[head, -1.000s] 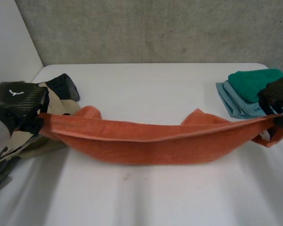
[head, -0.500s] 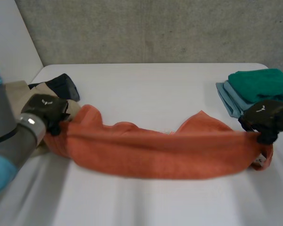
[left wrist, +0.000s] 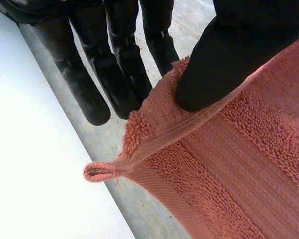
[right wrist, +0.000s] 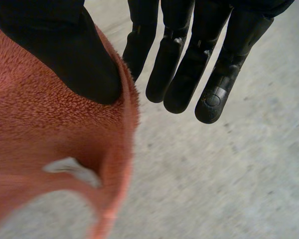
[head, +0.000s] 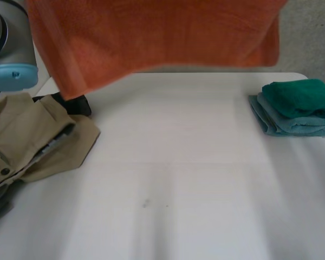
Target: Fold the laundry.
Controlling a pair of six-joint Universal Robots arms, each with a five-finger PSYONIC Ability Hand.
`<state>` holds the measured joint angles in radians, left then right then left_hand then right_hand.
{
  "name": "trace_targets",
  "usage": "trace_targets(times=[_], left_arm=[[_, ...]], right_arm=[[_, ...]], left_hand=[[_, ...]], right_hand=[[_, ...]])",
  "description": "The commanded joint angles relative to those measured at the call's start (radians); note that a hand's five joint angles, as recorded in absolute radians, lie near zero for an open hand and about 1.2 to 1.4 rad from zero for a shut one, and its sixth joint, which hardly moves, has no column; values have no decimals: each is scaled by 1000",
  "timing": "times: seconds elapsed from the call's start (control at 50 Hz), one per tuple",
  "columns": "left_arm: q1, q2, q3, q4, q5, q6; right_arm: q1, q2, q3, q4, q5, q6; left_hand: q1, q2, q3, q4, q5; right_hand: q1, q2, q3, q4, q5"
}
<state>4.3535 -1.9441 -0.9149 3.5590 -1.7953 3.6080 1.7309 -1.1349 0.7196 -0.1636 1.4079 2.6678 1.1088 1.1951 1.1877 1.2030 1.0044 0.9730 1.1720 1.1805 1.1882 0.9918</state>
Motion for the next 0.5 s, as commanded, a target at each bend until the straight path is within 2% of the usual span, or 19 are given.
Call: trace_targets(times=[0.02,0.2,0.32,0.4,0.5], left_arm=[[9,66,-258,11,7,-9],[-2,63,-605,11,19,-17],[-5,-30,-700,0,60,-15],[-8,-67,-736,-45,67,-6],[-3,-59,-769,-195,68,-6]], right_arm=[[1,-39,288,9,-20,-6],[-2,-62,636,4,-138,-19],[-2,-51,812,6,-182,-42],[-2,-42,880,21,-185,-110],[-4,-52,940,54,-179,-219]], left_hand=[[287,201,209,193,217],[287,201,209,193,217],[287,201,209,193,217],[287,201,209,193,217],[287,201,209,193,217]], right_hand=[[423,224,216,208,230],[423,224,216,208,230],[423,224,216,208,230],[423,224,216,208,230],[423,224,216,208,230]])
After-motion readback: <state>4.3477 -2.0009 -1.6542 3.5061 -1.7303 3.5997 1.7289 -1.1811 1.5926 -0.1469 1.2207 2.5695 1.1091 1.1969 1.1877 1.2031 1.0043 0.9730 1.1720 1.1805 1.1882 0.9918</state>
